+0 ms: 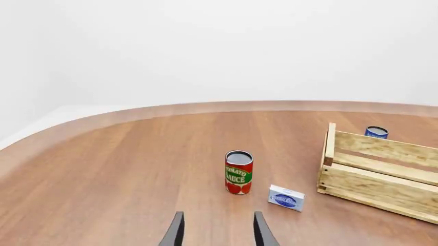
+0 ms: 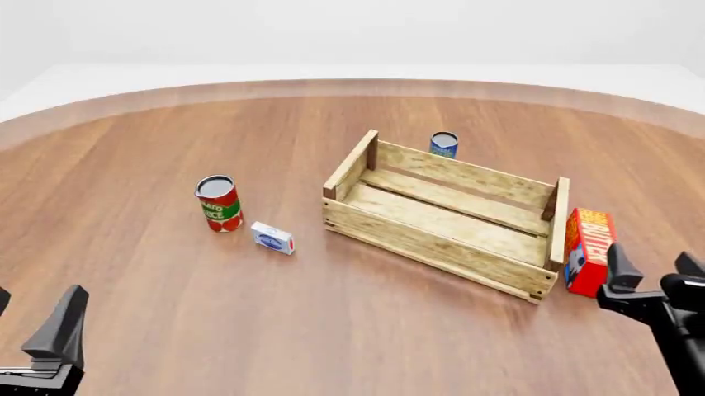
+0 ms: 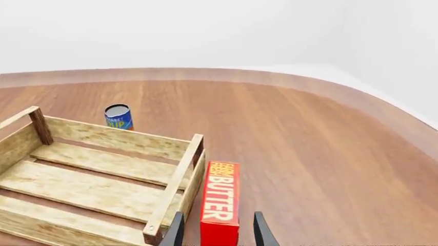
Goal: Pick up the butter and put it in the tray.
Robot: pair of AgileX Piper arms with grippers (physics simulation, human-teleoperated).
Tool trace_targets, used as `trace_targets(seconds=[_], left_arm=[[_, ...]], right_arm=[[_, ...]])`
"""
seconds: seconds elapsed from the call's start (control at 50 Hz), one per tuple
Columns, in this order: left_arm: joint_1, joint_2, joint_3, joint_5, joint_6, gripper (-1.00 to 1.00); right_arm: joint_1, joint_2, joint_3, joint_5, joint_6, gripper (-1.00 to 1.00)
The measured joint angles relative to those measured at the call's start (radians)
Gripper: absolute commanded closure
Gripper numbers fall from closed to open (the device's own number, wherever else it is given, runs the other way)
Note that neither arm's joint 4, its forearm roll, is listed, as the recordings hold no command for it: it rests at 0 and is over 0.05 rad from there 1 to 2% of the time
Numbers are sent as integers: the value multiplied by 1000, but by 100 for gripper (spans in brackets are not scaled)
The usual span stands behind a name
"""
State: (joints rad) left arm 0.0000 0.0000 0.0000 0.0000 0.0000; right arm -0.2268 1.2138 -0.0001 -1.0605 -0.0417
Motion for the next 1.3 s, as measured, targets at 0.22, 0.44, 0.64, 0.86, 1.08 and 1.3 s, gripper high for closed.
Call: trace_targets(seconds=[0.22, 0.44, 0.64, 0.86, 1.08, 1.3], left_arm=[[0, 0, 0, 0, 0, -100], [0, 0, 0, 0, 0, -100], [0, 0, 0, 0, 0, -100], [0, 0, 0, 0, 0, -100], [0, 0, 0, 0, 0, -100], [0, 0, 0, 0, 0, -100]], right_arm=[[-4, 121, 0, -97, -1, -100], [-14, 183, 0, -138, 0, -100], [-22, 215, -7, -152, 4, -100], [-25, 248, -23, -157, 16, -100], [-24, 284, -49, -158, 18, -100], [-21, 326, -81, -159, 15, -100]])
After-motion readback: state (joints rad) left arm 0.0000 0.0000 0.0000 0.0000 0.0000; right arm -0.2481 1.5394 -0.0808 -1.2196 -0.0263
